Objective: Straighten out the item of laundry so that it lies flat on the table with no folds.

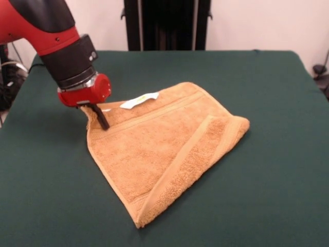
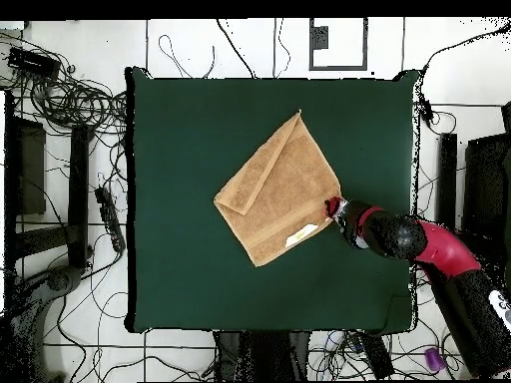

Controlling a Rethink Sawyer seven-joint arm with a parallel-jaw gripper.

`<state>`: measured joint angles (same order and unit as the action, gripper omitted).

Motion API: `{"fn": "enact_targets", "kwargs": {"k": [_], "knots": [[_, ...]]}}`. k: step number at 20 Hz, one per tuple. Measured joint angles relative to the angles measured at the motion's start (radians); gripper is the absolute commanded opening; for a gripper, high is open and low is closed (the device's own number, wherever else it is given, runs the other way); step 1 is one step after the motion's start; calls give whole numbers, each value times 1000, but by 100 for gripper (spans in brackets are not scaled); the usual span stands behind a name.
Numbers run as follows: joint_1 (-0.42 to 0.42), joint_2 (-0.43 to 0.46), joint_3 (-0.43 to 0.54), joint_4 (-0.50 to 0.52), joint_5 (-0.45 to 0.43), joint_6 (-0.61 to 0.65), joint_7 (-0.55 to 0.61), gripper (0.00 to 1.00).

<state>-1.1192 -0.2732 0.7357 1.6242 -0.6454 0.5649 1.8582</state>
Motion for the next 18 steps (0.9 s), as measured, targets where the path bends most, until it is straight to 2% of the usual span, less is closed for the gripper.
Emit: {"fn": "enact_targets", "kwargs": {"k": [10, 18], "knots": [[-31, 18, 20, -1, 0, 22, -129, 0], [-31, 18, 20, -1, 0, 22, -145, 0]]}}
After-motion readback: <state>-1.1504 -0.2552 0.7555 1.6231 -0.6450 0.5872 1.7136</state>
